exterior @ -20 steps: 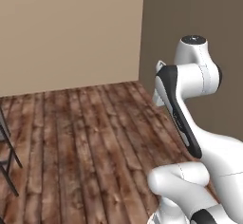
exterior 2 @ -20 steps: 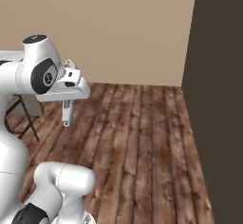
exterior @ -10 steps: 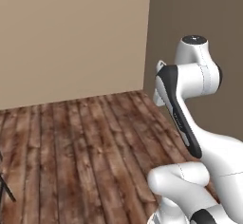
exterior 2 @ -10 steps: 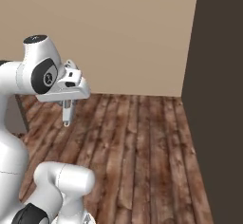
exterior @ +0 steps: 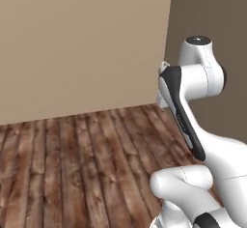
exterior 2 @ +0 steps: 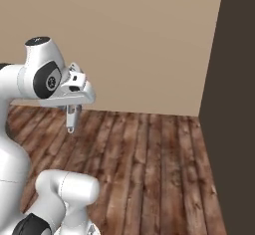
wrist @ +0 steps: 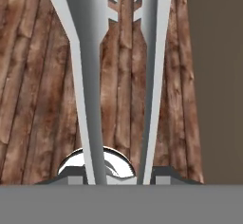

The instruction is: Take the tongs from the drawer on the left and place them on the dining counter next to the tray containing the hot dog.

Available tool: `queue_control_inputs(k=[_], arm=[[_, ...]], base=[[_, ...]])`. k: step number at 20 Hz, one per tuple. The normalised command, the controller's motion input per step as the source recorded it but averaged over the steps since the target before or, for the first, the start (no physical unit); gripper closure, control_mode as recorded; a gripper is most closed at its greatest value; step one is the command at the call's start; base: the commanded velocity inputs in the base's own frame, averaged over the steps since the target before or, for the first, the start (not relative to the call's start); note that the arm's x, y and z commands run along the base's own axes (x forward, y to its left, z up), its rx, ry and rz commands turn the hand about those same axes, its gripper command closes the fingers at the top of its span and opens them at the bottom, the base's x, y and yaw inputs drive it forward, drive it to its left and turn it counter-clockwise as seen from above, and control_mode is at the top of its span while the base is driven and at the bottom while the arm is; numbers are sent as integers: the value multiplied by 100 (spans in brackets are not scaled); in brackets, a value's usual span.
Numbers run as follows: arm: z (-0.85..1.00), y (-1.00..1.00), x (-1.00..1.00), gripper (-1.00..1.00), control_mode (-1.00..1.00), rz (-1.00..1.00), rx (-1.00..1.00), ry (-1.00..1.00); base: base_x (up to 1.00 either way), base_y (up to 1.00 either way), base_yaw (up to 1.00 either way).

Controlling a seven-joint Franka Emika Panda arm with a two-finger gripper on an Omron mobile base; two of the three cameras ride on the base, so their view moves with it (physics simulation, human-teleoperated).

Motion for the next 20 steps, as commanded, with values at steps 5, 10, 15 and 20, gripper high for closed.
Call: queue_control_inputs(k=[5, 10, 15, 20], arm=[[0, 0, 0, 100, 100, 0, 0, 0], [0, 0, 0, 100, 100, 0, 0, 0], [0, 0, 0, 100, 100, 0, 0, 0], [0, 0, 0, 100, 100, 0, 0, 0]], base=[[100, 10, 32], [100, 3, 43], [100, 0, 51], [100, -2, 51]])
